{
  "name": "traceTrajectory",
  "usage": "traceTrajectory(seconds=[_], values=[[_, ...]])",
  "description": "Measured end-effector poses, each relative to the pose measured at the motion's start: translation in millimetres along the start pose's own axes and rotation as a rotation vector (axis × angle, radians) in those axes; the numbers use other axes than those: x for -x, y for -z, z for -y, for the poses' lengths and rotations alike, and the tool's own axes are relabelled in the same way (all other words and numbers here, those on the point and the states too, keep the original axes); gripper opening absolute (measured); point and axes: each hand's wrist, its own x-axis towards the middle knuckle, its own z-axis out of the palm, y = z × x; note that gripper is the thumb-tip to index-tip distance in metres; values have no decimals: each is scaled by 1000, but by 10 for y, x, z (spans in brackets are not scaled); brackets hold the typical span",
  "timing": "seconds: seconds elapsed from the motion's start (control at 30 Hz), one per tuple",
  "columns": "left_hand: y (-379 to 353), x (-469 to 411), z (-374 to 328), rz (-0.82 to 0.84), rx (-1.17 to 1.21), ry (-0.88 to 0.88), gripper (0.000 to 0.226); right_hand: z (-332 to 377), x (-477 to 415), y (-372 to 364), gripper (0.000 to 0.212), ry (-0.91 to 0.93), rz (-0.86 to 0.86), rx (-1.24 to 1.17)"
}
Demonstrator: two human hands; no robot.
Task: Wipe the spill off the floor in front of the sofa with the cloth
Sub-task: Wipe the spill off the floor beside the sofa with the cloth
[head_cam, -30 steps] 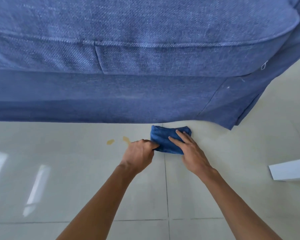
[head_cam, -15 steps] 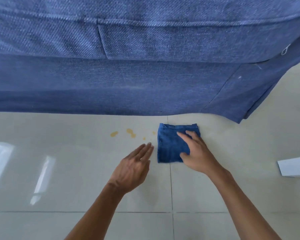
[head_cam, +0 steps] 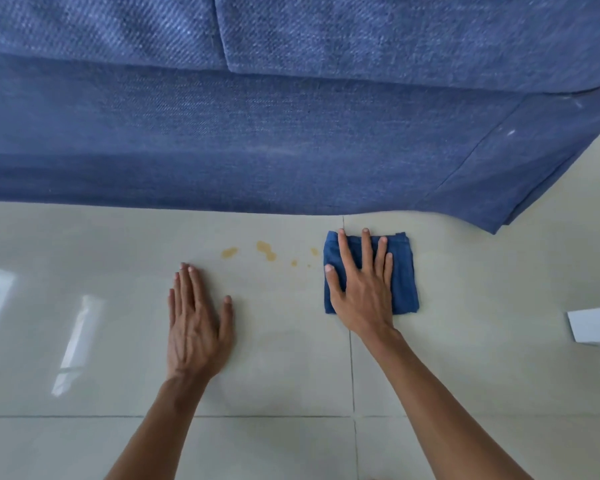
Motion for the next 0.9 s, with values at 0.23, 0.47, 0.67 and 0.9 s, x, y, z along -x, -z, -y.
traceTrajectory(seconds=[0.23, 0.47, 0.67, 0.9], values=[[-14, -8, 104, 6, -64, -1, 79, 75, -333, -46, 63, -96, -1, 42], [6, -21, 120, 28, -70, -6, 82, 227, 108, -57, 64, 60, 39, 95], [-8, -35, 131, 23, -86, 1, 80, 134, -131, -105, 62, -110, -5, 88], [-8, -28, 143, -2, -52, 10, 78, 306, 229, -85, 61, 146, 67, 96]])
